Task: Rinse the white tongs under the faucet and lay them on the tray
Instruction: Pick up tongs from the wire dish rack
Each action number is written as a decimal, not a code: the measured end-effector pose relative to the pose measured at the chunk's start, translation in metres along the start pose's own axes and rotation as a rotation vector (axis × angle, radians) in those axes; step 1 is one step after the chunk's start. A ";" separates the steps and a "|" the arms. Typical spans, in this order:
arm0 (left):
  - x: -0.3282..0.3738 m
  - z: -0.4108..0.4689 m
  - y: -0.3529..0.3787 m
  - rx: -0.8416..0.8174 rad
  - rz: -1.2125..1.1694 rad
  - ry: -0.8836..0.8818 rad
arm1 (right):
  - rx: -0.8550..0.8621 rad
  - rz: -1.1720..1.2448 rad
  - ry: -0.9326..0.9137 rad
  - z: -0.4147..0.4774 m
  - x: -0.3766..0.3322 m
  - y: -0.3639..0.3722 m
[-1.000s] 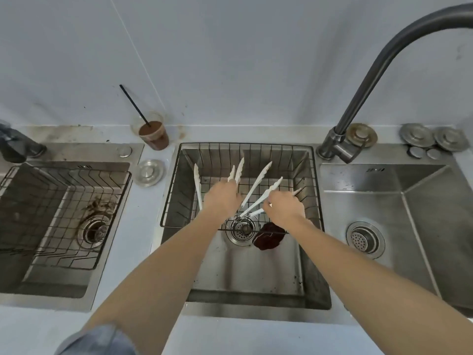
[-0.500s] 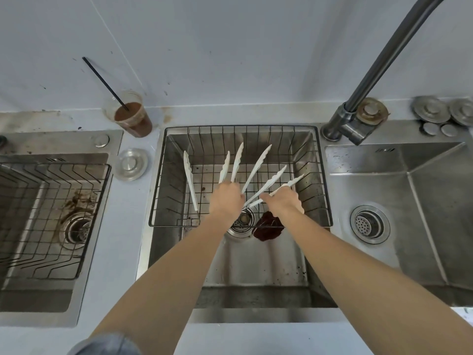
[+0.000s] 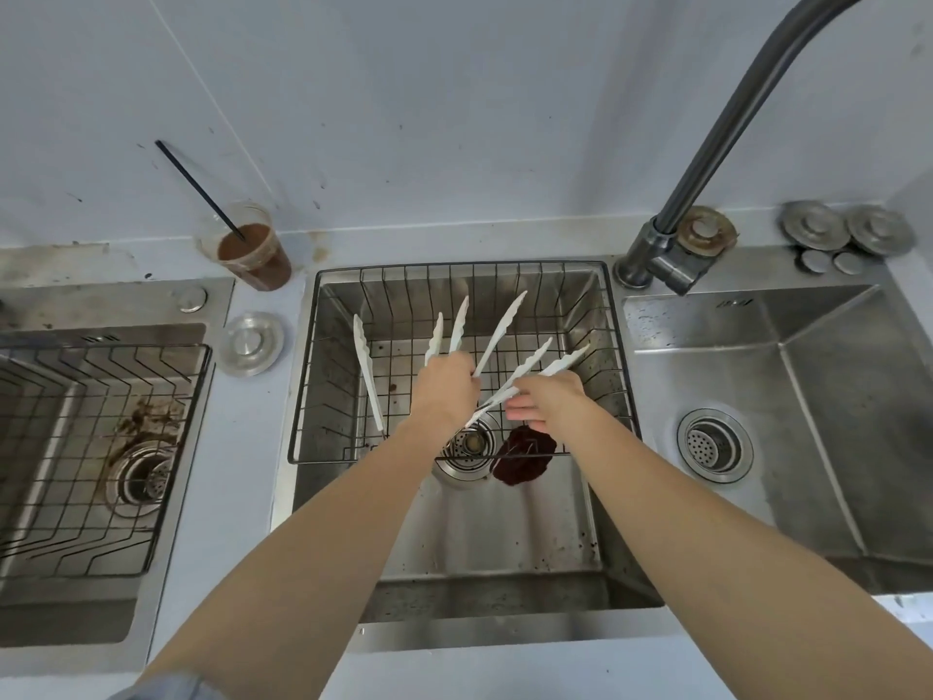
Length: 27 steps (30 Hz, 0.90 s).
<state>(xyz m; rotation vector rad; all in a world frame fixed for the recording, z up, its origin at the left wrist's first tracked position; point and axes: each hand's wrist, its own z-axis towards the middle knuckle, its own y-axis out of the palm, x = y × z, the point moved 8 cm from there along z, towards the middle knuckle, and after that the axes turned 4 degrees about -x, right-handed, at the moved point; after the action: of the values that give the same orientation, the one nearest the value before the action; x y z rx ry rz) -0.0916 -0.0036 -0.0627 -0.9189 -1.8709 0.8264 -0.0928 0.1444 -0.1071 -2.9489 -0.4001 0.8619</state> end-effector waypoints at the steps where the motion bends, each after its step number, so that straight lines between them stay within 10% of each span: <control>1: 0.001 -0.003 -0.004 0.012 -0.026 0.001 | -0.011 0.032 -0.017 -0.004 -0.001 0.000; 12: 0.011 -0.058 -0.027 0.129 -0.630 0.013 | -0.098 0.257 -0.190 -0.060 -0.002 -0.015; 27: 0.114 -0.126 0.042 -0.196 -1.023 0.119 | 0.169 0.064 -0.459 -0.133 0.013 -0.116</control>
<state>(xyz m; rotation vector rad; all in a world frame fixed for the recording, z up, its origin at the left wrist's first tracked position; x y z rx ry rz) -0.0074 0.1361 0.0003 -0.0287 -1.9848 -0.0380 -0.0379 0.2644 0.0115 -2.6048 -0.2313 1.5034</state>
